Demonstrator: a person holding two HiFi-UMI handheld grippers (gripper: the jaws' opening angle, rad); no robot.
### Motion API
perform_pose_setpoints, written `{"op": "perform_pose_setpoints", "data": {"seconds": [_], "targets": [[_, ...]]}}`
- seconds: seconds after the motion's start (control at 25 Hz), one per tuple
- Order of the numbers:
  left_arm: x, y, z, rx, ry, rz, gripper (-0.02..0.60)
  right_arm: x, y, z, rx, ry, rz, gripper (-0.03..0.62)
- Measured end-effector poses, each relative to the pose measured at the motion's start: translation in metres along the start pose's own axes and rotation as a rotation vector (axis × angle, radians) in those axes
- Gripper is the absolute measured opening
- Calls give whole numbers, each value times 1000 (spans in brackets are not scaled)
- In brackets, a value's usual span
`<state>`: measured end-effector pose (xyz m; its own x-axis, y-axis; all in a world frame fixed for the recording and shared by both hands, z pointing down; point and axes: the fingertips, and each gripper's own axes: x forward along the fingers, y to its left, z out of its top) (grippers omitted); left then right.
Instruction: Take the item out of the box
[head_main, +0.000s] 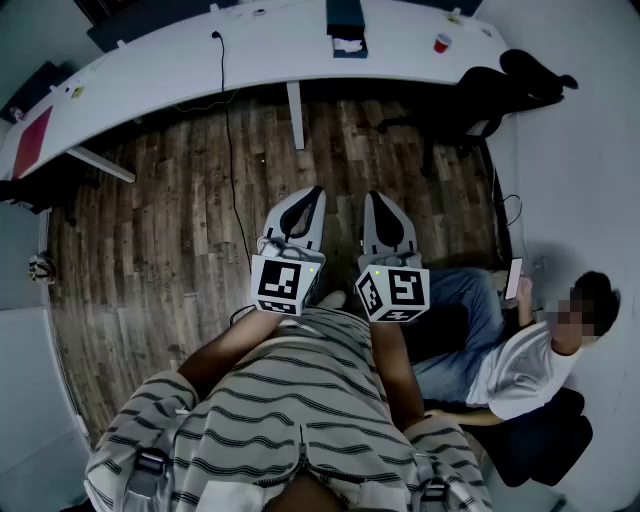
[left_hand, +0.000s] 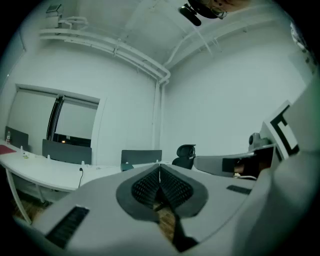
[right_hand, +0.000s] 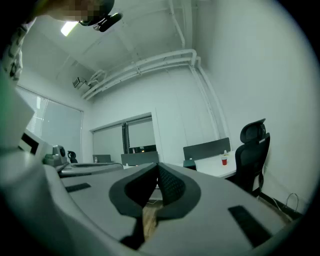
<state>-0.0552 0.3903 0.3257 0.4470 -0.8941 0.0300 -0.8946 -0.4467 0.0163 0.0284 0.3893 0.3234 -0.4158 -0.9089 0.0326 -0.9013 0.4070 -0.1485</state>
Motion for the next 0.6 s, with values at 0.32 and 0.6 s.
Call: {"op": "perform_pose_setpoints", "data": {"seconds": [0.32,0.6], "targets": [[11,-21,-2,22,11,18,25,-6,-27,1,23,-14,8,18],[21,-46,-22,9,38,27,25,-15,-47,-5,-4,-3,26,18]]}}
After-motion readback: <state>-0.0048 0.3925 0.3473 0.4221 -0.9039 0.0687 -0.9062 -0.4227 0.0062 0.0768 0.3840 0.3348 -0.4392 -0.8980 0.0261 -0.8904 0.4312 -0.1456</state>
